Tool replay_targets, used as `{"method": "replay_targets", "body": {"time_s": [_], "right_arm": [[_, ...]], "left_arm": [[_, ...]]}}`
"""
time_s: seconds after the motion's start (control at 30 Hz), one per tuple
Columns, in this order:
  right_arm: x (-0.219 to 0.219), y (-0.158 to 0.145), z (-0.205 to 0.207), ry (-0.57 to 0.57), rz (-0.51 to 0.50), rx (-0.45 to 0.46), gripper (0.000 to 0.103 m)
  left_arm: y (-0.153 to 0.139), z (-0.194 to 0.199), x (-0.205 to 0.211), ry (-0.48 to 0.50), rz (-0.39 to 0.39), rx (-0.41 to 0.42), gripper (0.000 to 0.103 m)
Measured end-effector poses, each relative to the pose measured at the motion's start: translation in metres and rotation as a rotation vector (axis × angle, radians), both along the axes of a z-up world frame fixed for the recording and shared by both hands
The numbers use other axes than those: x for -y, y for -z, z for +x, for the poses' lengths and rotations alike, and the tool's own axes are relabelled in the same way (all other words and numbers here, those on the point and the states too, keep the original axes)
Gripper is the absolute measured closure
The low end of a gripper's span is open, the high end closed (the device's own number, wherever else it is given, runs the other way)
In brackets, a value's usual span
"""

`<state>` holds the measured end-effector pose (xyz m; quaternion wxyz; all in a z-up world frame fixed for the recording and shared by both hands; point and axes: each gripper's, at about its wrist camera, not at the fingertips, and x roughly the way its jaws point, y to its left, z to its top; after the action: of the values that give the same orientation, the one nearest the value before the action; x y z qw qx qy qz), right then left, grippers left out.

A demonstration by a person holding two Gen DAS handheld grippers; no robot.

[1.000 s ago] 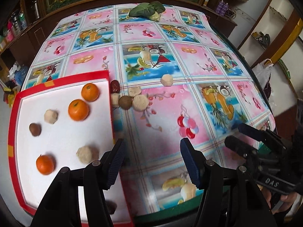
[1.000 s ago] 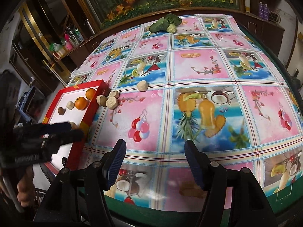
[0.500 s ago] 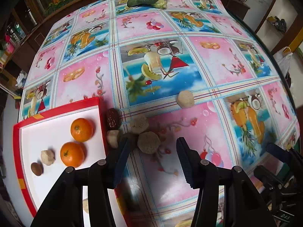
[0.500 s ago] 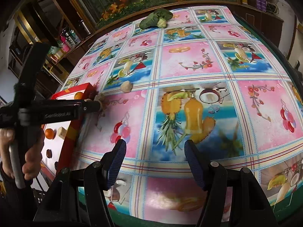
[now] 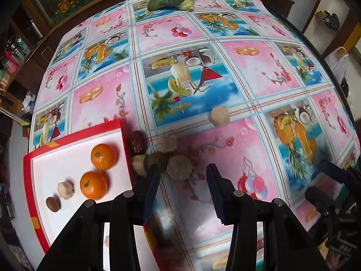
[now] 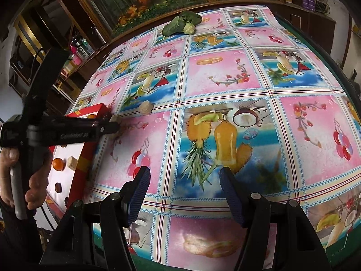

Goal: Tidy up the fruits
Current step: 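Grasp a beige round piece with the left tool while the right tool grasps another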

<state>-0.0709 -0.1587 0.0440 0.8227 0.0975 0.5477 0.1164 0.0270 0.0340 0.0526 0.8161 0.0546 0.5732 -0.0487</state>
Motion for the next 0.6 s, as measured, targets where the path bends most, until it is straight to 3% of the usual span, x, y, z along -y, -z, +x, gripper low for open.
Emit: {"method": "replay_targets", "body": {"time_s": [0.3, 0.47, 0.6], "right_arm": [[-0.010, 0.000, 0.002, -0.025, 0.002, -0.001, 0.037], [-0.009, 0.000, 0.003, -0.017, 0.000, -0.002, 0.037], [-0.010, 0.003, 0.007, -0.016, -0.006, -0.006, 0.037]], "left_arm": [[0.025, 0.012, -0.013, -0.095, -0.040, -0.062, 0.065], [0.027, 0.020, -0.013, -0.121, -0.027, -0.036, 0.066], [0.028, 0.017, -0.009, -0.111, -0.014, -0.018, 0.075]]}}
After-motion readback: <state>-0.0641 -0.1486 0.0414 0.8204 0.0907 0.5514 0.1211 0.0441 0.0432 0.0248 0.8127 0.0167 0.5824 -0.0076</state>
